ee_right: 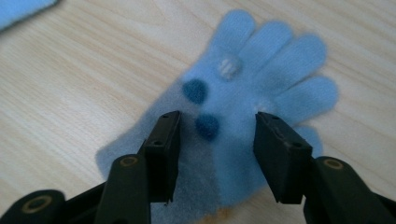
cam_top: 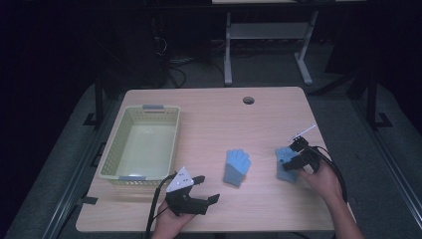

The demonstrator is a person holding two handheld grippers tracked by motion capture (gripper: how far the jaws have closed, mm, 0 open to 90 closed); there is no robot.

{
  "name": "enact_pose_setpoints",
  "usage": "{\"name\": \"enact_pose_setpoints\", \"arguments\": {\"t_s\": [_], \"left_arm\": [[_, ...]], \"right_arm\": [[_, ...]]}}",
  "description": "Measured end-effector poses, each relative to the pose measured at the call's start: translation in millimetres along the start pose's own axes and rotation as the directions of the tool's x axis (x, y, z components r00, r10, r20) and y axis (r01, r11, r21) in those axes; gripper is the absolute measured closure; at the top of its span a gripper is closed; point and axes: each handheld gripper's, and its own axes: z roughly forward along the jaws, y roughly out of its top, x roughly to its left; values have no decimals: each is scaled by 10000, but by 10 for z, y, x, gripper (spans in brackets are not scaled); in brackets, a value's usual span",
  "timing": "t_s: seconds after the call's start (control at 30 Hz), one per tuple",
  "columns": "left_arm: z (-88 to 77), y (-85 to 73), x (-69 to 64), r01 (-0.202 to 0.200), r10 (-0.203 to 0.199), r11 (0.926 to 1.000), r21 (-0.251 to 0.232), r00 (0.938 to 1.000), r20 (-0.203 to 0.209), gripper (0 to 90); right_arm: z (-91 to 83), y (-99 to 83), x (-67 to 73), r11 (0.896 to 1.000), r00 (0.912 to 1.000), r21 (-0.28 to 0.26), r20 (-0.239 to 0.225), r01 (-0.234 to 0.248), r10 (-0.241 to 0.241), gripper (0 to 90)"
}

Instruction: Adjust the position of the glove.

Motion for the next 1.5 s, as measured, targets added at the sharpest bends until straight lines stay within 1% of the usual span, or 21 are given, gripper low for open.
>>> {"name": "enact_pose_setpoints", "arguments": {"t_s": [0.13,0.2,0.23,0.33,0.43,0.47,0.63,0.77,0.8,0.9,0.93,1.07,1.13,1.2,1.23,1.27,1.3,1.33,1.4,1.47,1.5], "left_arm": [[9,-9,12,49,-49,10000,39,10000,32,189],[6,-10,10,134,-134,9999,29,9999,74,189],[6,-10,10,134,-134,9999,29,9999,74,189],[3,-12,2,125,-125,9999,-14,9999,67,189],[4,-14,5,97,-97,10000,15,9999,69,189],[4,-13,5,129,-129,9999,-3,9999,66,189],[-5,-10,16,191,-191,9998,-50,9998,36,189],[-32,-1,24,157,-159,9997,-179,9998,-97,195],[-37,4,20,200,-202,9996,-224,9997,-114,195],[-44,10,24,161,-166,9995,-277,9997,-166,195],[-40,9,25,195,-199,9994,-282,9997,-156,195],[-31,4,20,191,-193,9996,-193,9997,-121,196],[-37,7,13,165,-168,9996,-213,9998,-130,195],[-42,14,9,169,-173,9995,-264,9997,-143,195],[-46,15,13,158,-162,9995,-273,9998,-148,196],[-49,15,16,177,-181,9995,-279,9997,-156,196],[-52,15,20,161,-165,9996,-247,9997,-163,195],[-54,15,22,161,-165,9996,-248,9997,-171,195],[-56,16,20,212,-217,9993,-292,9996,-176,195],[-55,16,17,219,-225,9992,-343,9996,-182,195],[-53,16,18,202,-208,9992,-331,9996,-179,195]], "right_arm": [[11,6,31,9999,9996,54,250,127,-128,559],[18,8,64,9998,9984,46,545,173,-175,623],[18,8,64,9998,9984,46,545,173,-175,623],[18,11,72,9993,9978,18,545,370,-370,725],[19,14,73,9992,9975,18,579,394,-394,762],[16,15,74,9997,9986,15,470,225,-225,790],[0,6,66,9998,9994,-73,307,168,-166,818],[-68,7,53,9992,10000,-386,75,29,-26,823],[-129,11,65,9975,10000,-700,-37,-42,39,824],[-186,27,88,9966,10000,-819,-55,26,-31,824],[-260,52,122,9947,9999,-1015,-68,145,-153,825],[-364,105,179,9917,9996,-1269,-148,223,-243,826],[-452,165,257,9873,9990,-1556,-267,320,-366,826],[-471,185,286,9854,9985,-1654,-305,401,-458,826],[-505,222,355,9827,9970,-1771,-452,534,-623,826],[-505,222,355,9827,9970,-1771,-452,534,-623,826],[-522,263,424,9800,9953,-1886,-593,641,-766,826],[-522,263,424,9800,9953,-1886,-593,641,-766,826],[-534,309,494,9778,9939,-1959,-655,748,-891,825],[-537,381,592,9736,9911,-2143,-885,781,-990,825],[-537,381,592,9736,9911,-2143,-885,781,-990,825]]}}
